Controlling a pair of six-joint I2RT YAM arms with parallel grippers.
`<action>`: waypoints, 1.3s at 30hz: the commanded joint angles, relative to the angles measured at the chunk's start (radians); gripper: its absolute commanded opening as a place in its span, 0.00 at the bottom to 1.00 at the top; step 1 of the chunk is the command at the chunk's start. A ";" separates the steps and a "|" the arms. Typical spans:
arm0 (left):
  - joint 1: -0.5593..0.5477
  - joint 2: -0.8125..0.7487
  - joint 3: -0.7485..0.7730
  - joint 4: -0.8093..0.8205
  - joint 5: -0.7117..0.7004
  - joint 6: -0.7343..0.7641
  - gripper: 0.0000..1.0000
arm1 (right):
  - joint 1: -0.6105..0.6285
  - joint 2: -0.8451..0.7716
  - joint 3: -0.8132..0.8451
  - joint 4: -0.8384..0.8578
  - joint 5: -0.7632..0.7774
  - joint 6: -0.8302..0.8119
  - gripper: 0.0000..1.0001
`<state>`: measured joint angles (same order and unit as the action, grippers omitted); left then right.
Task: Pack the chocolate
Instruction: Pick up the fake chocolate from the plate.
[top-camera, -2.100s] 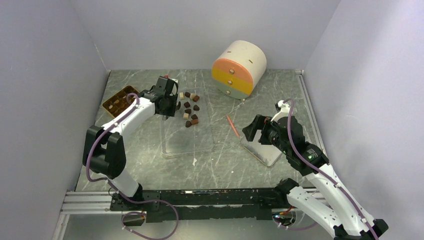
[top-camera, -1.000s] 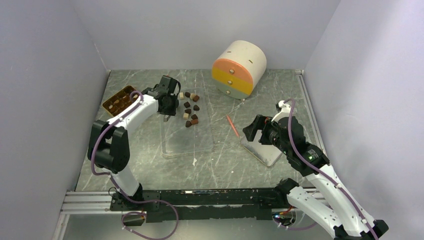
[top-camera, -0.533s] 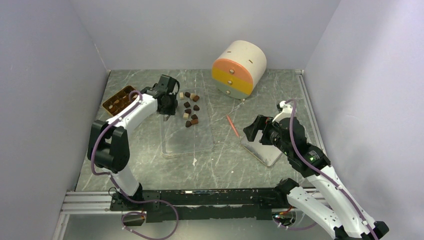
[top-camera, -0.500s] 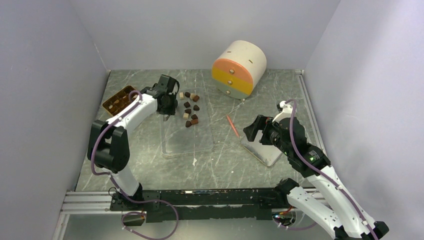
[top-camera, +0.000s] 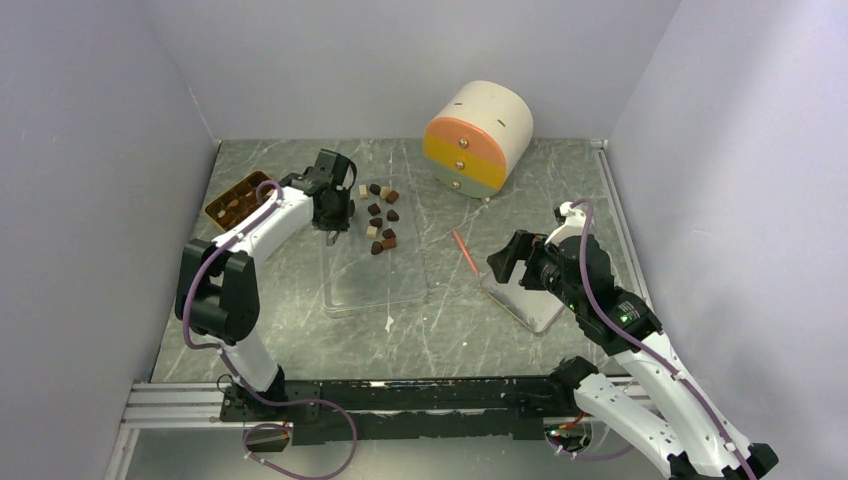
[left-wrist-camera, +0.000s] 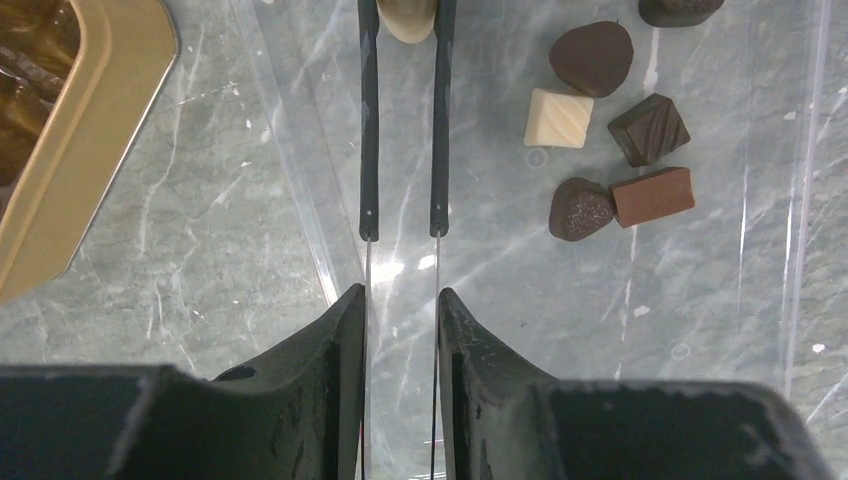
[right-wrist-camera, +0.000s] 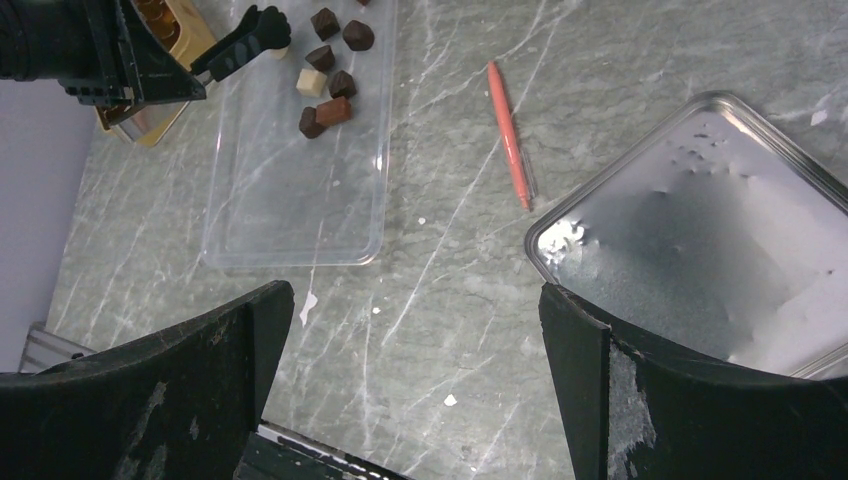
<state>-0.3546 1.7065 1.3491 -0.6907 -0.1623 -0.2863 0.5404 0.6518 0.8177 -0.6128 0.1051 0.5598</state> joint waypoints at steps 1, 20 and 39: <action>0.002 -0.045 0.041 -0.014 0.059 -0.011 0.27 | 0.003 -0.013 0.001 0.012 0.015 -0.011 0.99; 0.002 -0.098 0.051 -0.041 0.063 0.013 0.26 | 0.003 -0.020 0.000 0.012 0.009 -0.003 0.99; 0.142 -0.172 0.136 -0.066 -0.038 0.029 0.26 | 0.003 -0.016 0.008 0.014 0.014 -0.017 0.99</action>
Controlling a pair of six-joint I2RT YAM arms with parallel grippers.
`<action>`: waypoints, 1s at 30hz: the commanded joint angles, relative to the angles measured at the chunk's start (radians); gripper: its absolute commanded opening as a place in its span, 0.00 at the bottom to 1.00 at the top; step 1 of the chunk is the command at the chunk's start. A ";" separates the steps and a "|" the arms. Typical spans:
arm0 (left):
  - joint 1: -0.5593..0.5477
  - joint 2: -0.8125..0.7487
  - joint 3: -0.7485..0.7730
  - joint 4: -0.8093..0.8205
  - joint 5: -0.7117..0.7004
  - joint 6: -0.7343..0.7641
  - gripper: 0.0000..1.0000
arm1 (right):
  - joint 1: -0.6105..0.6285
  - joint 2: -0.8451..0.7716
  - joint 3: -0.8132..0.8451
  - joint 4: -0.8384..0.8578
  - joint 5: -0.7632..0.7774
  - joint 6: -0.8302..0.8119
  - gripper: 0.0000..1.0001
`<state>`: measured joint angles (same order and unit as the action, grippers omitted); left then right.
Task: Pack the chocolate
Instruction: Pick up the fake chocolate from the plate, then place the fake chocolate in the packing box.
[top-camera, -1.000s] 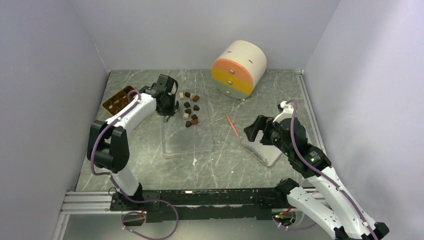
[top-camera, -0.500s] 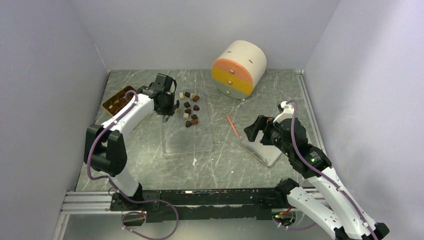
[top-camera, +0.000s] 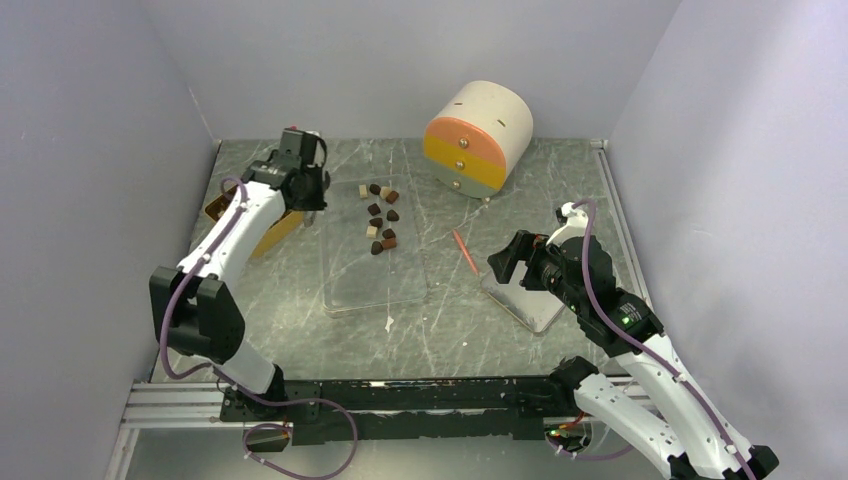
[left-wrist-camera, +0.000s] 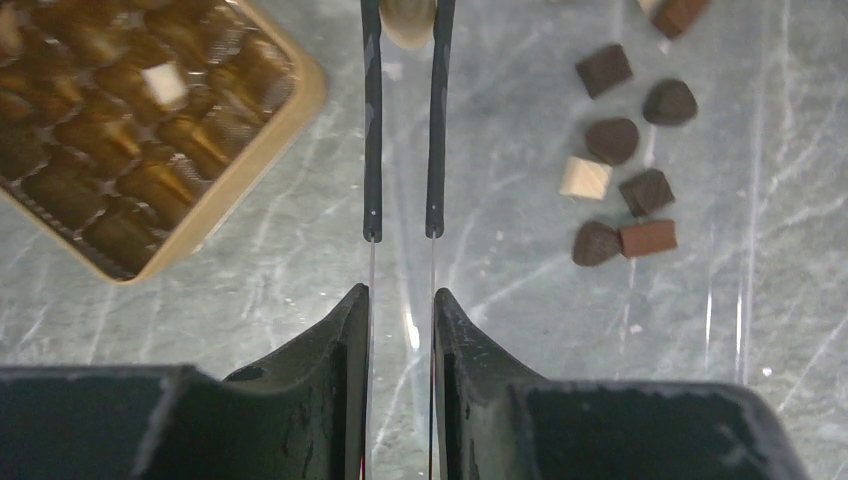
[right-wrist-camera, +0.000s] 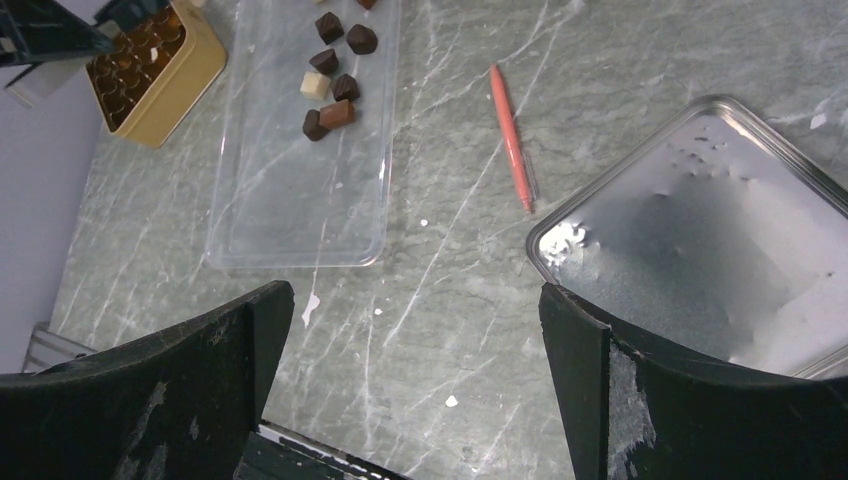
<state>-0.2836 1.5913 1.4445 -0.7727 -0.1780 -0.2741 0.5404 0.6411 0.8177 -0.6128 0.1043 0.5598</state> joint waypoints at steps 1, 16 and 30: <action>0.093 -0.060 0.040 0.016 -0.027 0.019 0.26 | 0.003 -0.003 0.012 0.014 0.016 -0.021 0.99; 0.330 -0.077 -0.003 0.055 -0.014 0.024 0.26 | 0.003 -0.025 0.003 -0.001 0.021 -0.048 0.99; 0.388 -0.037 -0.038 0.063 -0.051 0.038 0.27 | 0.003 -0.007 0.018 0.003 0.027 -0.066 0.99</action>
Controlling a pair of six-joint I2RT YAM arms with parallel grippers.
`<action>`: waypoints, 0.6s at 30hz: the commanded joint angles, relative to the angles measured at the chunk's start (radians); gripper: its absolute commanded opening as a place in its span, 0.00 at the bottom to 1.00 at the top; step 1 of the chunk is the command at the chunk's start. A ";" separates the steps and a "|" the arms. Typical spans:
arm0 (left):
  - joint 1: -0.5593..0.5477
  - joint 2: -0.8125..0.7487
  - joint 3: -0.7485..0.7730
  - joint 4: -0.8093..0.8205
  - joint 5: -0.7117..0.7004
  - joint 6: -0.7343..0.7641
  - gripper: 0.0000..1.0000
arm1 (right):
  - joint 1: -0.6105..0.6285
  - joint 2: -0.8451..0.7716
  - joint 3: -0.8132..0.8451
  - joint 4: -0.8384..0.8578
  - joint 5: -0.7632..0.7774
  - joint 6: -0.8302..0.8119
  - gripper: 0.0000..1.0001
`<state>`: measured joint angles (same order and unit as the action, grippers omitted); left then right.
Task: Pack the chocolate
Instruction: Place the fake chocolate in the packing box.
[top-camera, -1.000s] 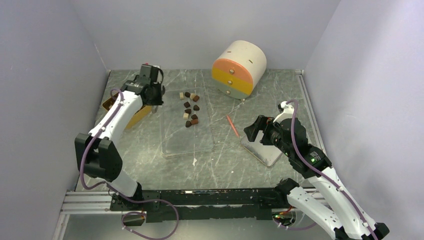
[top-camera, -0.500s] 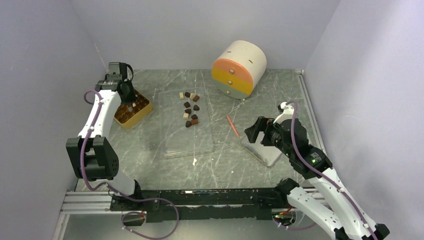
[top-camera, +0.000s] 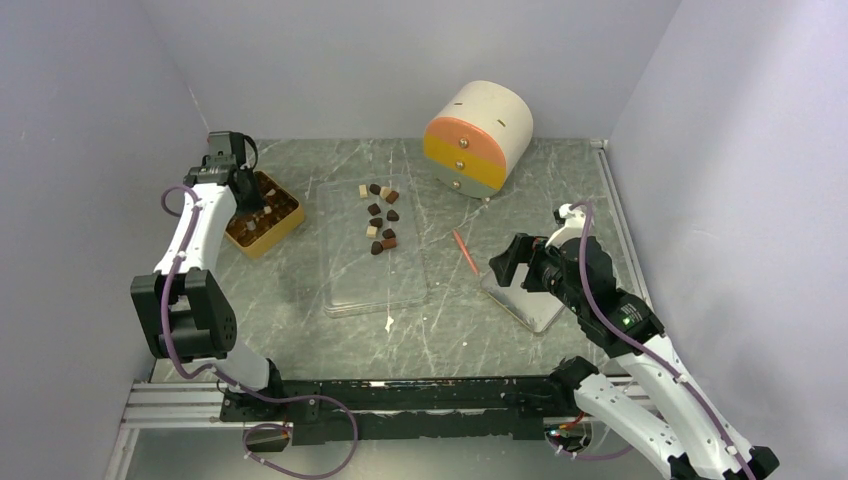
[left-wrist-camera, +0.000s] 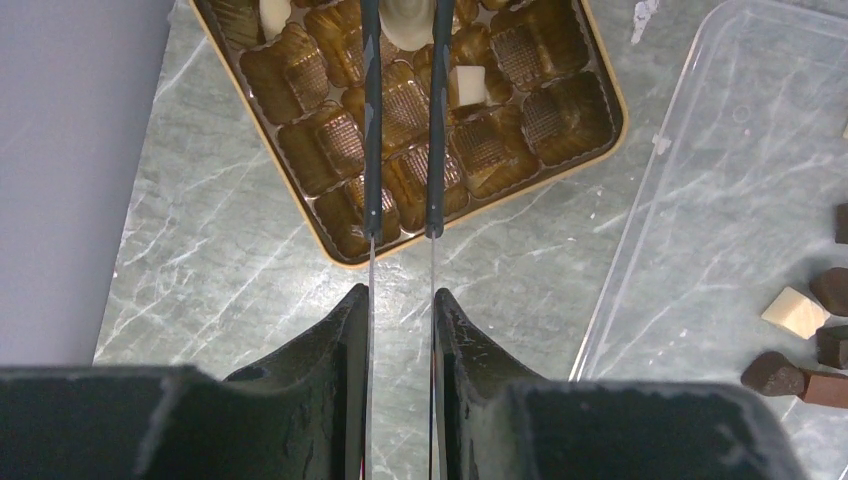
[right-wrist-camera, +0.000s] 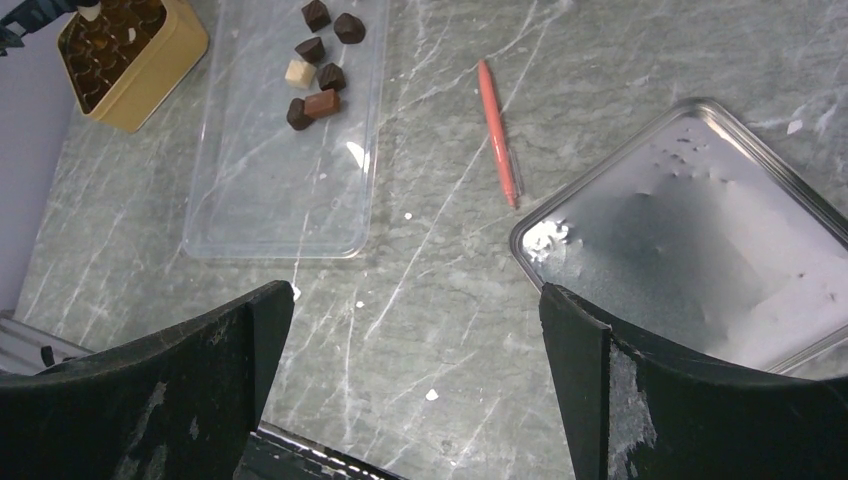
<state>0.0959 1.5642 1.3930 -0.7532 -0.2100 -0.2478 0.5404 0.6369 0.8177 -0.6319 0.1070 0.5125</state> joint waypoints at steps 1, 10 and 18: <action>0.010 -0.004 0.016 0.044 -0.012 0.011 0.27 | 0.003 -0.005 0.017 0.022 0.026 -0.018 0.99; 0.011 0.013 0.011 0.056 0.031 0.014 0.29 | 0.003 -0.007 0.017 0.022 0.024 -0.013 0.99; 0.011 0.025 0.005 0.061 0.047 0.009 0.37 | 0.003 -0.021 0.010 0.024 0.026 -0.005 0.99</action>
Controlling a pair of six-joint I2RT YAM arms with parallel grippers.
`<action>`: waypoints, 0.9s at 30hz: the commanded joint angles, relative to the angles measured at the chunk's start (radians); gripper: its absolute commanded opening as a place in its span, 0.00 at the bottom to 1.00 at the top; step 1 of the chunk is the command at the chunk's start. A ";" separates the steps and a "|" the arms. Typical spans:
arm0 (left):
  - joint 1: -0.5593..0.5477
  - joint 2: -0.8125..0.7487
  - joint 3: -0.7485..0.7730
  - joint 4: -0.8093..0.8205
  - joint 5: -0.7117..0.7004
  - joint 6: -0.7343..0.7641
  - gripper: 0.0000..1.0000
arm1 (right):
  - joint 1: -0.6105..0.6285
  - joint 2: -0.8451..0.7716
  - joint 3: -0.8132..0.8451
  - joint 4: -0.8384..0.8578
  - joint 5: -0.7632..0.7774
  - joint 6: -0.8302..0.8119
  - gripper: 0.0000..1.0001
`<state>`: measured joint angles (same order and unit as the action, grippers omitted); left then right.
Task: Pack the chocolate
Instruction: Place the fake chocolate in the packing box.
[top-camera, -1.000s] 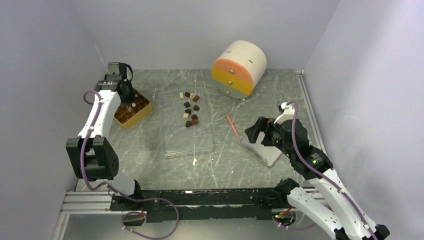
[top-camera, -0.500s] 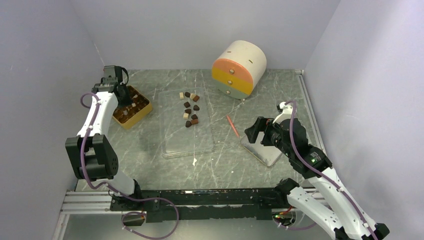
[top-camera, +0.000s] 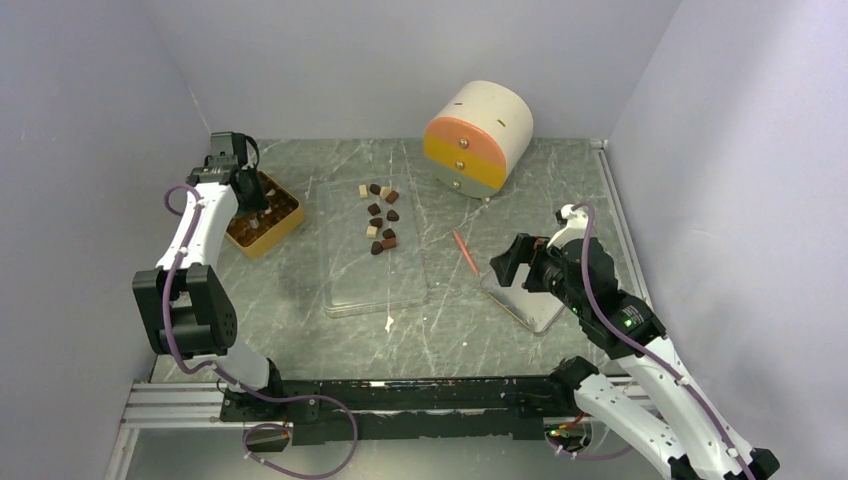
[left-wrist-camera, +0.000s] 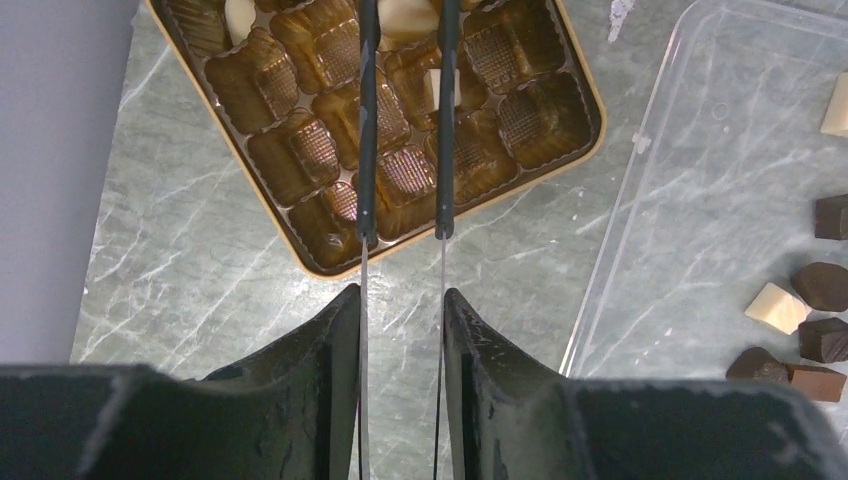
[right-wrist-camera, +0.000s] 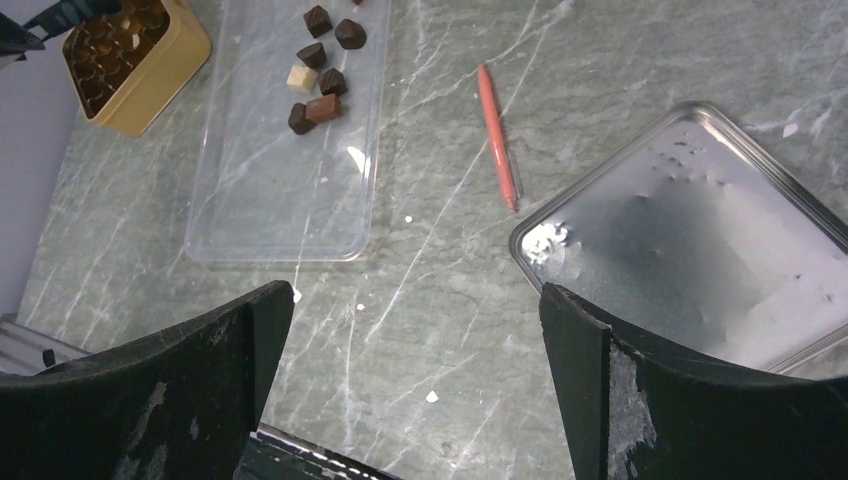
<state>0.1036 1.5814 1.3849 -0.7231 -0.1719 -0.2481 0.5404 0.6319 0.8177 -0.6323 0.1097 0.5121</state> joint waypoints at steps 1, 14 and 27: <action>0.004 0.011 0.021 0.024 0.006 0.010 0.37 | 0.003 -0.017 0.009 0.024 0.025 -0.004 0.99; 0.004 -0.014 0.066 0.019 0.081 0.029 0.37 | 0.003 -0.036 0.001 0.018 0.029 0.000 0.99; -0.040 -0.075 0.039 0.021 0.245 0.051 0.34 | 0.003 -0.038 -0.001 0.011 0.030 0.017 0.99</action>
<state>0.0948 1.5764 1.4086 -0.7227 -0.0013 -0.2207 0.5404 0.5999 0.8124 -0.6369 0.1257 0.5198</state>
